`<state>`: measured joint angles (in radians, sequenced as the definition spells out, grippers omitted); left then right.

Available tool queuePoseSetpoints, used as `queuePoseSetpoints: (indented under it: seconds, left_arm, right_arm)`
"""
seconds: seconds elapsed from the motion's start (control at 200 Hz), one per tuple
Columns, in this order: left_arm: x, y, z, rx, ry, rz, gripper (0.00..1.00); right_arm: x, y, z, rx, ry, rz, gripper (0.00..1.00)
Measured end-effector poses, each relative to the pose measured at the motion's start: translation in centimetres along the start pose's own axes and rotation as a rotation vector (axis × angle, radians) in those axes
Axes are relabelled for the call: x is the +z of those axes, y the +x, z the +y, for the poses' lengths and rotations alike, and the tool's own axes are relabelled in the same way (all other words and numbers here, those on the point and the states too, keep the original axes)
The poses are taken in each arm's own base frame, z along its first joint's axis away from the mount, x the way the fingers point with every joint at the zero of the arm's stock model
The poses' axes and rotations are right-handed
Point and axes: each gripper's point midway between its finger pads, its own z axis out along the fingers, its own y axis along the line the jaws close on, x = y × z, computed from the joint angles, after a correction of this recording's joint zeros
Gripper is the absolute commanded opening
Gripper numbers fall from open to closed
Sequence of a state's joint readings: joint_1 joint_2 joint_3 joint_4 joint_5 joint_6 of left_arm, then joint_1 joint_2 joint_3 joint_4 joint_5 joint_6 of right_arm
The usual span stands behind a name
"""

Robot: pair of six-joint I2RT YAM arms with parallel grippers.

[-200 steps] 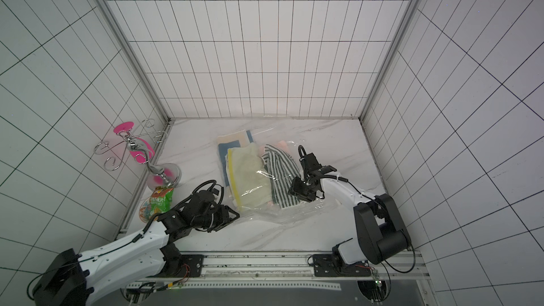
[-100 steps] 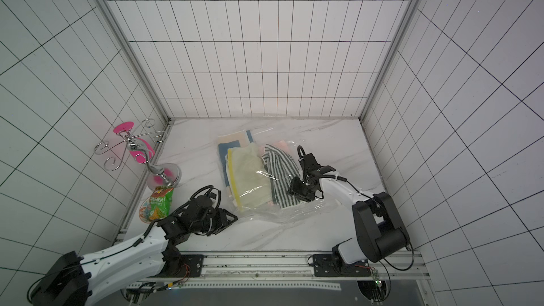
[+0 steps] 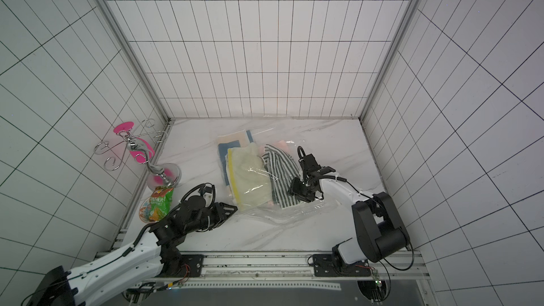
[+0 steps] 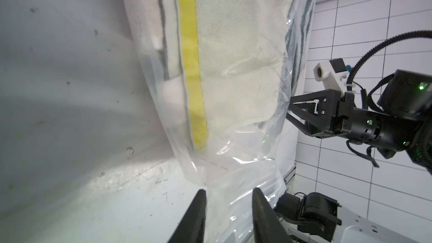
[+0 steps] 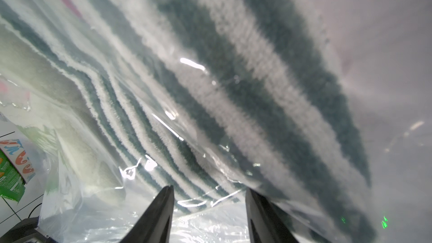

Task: Place the folded towel into the vacuum bag
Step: Adjust the vacuum bag at the center of the board.

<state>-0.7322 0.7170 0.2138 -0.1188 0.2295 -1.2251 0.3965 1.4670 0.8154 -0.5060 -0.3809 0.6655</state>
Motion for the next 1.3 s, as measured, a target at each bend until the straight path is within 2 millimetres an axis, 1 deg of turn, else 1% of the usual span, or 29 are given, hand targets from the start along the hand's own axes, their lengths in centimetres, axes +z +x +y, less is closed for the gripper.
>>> queuePoseSetpoints:
  seconds: [0.075,0.17,0.24,0.29,0.355,0.395,0.43,0.48,0.55,0.615,0.67,0.695,0.725,0.755,0.805,0.85,0.92,1.004,1.064,1.099,1.134,1.194,1.229,1.264,1.299]
  left_arm:
    - [0.1,0.1,0.3,-0.007,-0.004,0.001,0.0]
    - [-0.1,0.2,0.3,-0.002,-0.02,0.011,0.0]
    - [-0.8,0.1,-0.8,0.0,-0.042,0.022,0.0]
    - [-1.7,-0.3,-2.5,0.005,-0.045,0.022,0.0]
    - [-3.3,-1.1,-5.7,0.027,-0.026,0.007,0.0]
    - [-4.5,-1.6,-7.7,0.043,-0.013,-0.009,0.0]
    - [-5.5,-2.2,-9.0,0.059,-0.008,-0.03,0.0]
    - [-6.8,-2.8,-10.2,0.084,-0.013,-0.06,0.0]
    - [-8.3,-3.7,-10.7,0.108,-0.048,-0.104,0.0]
    - [-9.3,-4.7,-10.4,0.12,-0.1,-0.141,0.03]
    - [-10.1,-5.8,-9.8,0.121,-0.149,-0.174,0.07]
    - [-10.4,-6.2,-9.5,0.119,-0.17,-0.185,0.12]
    - [-10.8,-6.8,-9.1,0.118,-0.197,-0.202,0.18]
    - [-11.3,-7.4,-8.9,0.116,-0.219,-0.223,0.23]
    - [-12.4,-8.3,-9.0,0.138,-0.246,-0.258,0.27]
    - [-13.6,-8.9,-9.6,0.149,-0.25,-0.291,0.3]
    - [-15.3,-9.7,-11.2,0.188,-0.242,-0.334,0.32]
    - [-16.6,-10.1,-12.7,0.231,-0.217,-0.364,0.32]
    - [-16.4,-10.0,-13.0,0.254,-0.211,-0.356,0.32]
    - [-15.8,-9.9,-12.8,0.262,-0.213,-0.334,0.33]
    - [-14.9,-9.8,-12.6,0.267,-0.218,-0.304,0.32]
    - [-12.6,-9.3,-11.9,0.274,-0.234,-0.235,0.32]
    - [-10.9,-9.0,-11.5,0.28,-0.249,-0.186,0.33]
    - [-9.2,-8.4,-11.1,0.291,-0.264,-0.138,0.33]
    - [-7.3,-7.7,-10.6,0.306,-0.277,-0.09,0.33]
  right_arm:
    - [0.1,0.1,0.1,-0.004,0.0,0.001,0.53]
    - [0.5,0.6,0.2,-0.009,0.0,0.006,0.53]
    - [0.9,1.1,0.4,-0.011,-0.001,0.013,0.53]
    - [1.2,1.6,0.7,-0.012,-0.004,0.016,0.52]
    - [1.9,2.4,1.3,-0.007,-0.013,0.02,0.52]
    - [2.4,3.2,2.0,-0.004,-0.022,0.021,0.52]
    - [2.8,3.9,2.8,-0.007,-0.031,0.02,0.52]
    - [3.3,5.0,4.2,-0.021,-0.045,0.014,0.52]
    - [4.0,6.6,6.2,-0.044,-0.066,0.011,0.52]
    - [4.7,7.8,7.4,-0.056,-0.079,0.015,0.52]
    - [4.9,8.4,8.0,-0.06,-0.09,0.021,0.53]
    - [4.9,8.4,8.2,-0.059,-0.094,0.021,0.53]
    - [4.8,8.3,8.3,-0.061,-0.096,0.02,0.53]
    - [4.6,8.2,8.1,-0.064,-0.091,0.019,0.54]
    - [4.0,7.8,7.6,-0.073,-0.079,0.016,0.55]
    - [3.3,7.4,7.0,-0.079,-0.068,0.017,0.56]
    - [1.1,6.3,6.5,-0.102,-0.06,0.003,0.58]
    - [-2.5,4.2,7.4,-0.145,-0.082,-0.061,0.6]
    - [-4.8,2.3,8.5,-0.174,-0.104,-0.118,0.6]
    - [-5.7,1.3,9.1,-0.187,-0.113,-0.139,0.6]
    - [-5.9,0.3,9.6,-0.202,-0.11,-0.145,0.59]
    - [-5.5,-1.3,10.1,-0.215,-0.095,-0.138,0.57]
    - [-4.6,-2.0,10.0,-0.218,-0.084,-0.118,0.57]
    - [-3.7,-2.5,9.3,-0.212,-0.068,-0.095,0.58]
    - [-3.1,-2.8,8.0,-0.196,-0.035,-0.074,0.59]
